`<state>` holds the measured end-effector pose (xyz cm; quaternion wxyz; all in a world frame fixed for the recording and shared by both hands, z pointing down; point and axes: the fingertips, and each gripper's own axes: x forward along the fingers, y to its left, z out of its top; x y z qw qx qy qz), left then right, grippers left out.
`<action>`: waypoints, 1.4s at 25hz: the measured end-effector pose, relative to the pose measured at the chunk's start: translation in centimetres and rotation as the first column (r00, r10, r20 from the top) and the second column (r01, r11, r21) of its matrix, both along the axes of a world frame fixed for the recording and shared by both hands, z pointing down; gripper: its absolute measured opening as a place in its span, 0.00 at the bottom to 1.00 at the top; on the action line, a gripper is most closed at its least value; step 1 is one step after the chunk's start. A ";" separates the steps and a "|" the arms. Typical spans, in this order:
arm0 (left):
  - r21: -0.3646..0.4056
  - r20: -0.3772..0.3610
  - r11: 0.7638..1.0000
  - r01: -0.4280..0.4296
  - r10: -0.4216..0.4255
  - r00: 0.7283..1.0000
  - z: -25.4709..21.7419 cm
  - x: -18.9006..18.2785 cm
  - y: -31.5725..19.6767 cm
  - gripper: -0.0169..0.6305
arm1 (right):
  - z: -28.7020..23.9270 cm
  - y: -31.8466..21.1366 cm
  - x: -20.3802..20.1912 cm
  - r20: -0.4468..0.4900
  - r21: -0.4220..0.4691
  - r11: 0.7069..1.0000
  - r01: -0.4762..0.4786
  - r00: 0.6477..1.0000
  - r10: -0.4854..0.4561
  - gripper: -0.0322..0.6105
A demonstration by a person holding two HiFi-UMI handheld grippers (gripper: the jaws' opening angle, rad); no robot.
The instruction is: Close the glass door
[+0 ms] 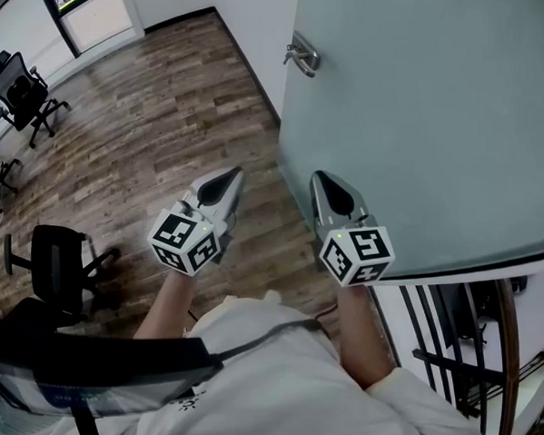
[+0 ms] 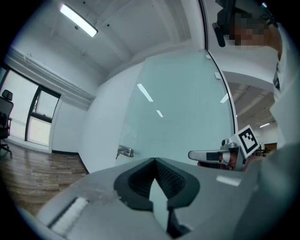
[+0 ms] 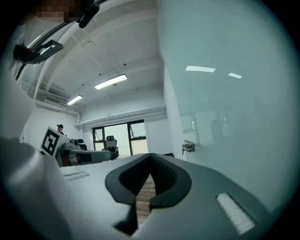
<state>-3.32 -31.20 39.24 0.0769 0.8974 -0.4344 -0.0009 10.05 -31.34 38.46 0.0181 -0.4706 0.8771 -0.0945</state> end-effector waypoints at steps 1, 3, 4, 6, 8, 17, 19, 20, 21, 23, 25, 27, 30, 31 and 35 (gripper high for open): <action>-0.002 0.002 1.000 0.003 -0.003 1.000 0.1 0.2 0.1 0.03 | 0.2 0.0 0.6 0.010 -0.006 1.000 -0.003 1.000 0.003 0.06; -0.006 0.006 1.000 0.009 -0.009 1.000 0.3 0.7 0.2 0.03 | 0.5 0.0 1.6 0.028 -0.016 1.000 -0.005 1.000 0.005 0.06; -0.008 0.009 1.000 0.012 -0.012 1.000 0.4 1.0 0.2 0.03 | 0.7 0.0 2.1 0.035 -0.020 1.000 -0.004 0.999 0.005 0.06; -0.012 0.018 1.000 0.014 -0.014 1.000 0.6 1.7 0.5 0.03 | 1.0 0.2 2.9 0.041 -0.028 1.000 0.005 0.999 -0.003 0.06; -0.014 0.026 1.000 0.012 -0.012 1.000 0.7 2.1 1.1 0.03 | 1.5 0.5 3.1 0.033 -0.036 0.999 0.020 0.999 -0.019 0.06; -0.023 0.043 1.000 -0.003 0.004 0.999 1.9 3.5 -0.7 0.03 | 3.5 -1.0 4.4 0.005 -0.063 0.998 0.004 1.000 -0.004 0.06; -0.021 0.041 1.000 -0.015 0.016 0.999 2.0 3.8 -1.5 0.03 | 3.7 -1.7 4.6 -0.002 -0.070 0.998 -0.011 1.000 0.011 0.06; -0.021 0.040 0.999 -0.025 0.026 0.999 2.0 3.9 -2.0 0.03 | 3.7 -2.2 4.6 -0.007 -0.071 0.997 -0.019 1.000 0.019 0.06; -0.021 0.039 0.999 -0.035 0.036 0.999 2.0 3.9 -2.6 0.03 | 3.7 -2.7 4.5 -0.014 -0.069 0.997 -0.027 1.000 0.026 0.06; -0.021 0.034 0.998 -0.052 0.053 0.998 2.1 3.7 -4.3 0.03 | 3.6 -4.1 4.1 -0.028 -0.065 0.997 -0.042 0.999 0.040 0.06; -0.021 0.028 0.998 -0.067 0.068 0.997 2.1 3.3 -6.5 0.03 | 3.6 -5.9 3.7 -0.040 -0.065 0.996 -0.057 0.998 0.055 0.06; -0.022 0.019 0.996 -0.088 0.088 0.996 2.0 2.9 -8.6 0.03 | 3.5 -7.7 3.2 -0.050 -0.068 0.995 -0.073 0.996 0.070 0.06; -0.025 0.011 0.992 -0.126 0.126 0.992 2.0 2.4 -11.5 0.03 | 3.5 -10.3 2.3 -0.068 -0.067 0.993 -0.102 0.993 0.097 0.06; -0.025 0.009 0.990 -0.138 0.139 0.990 2.0 2.1 -12.5 0.03 | 3.4 -11.3 2.0 -0.073 -0.065 0.991 -0.114 0.991 0.109 0.06; -0.024 0.002 0.982 -0.188 0.188 0.982 1.5 1.2 -16.3 0.03 | 3.0 -15.2 0.7 -0.099 -0.063 0.985 -0.160 0.983 0.154 0.06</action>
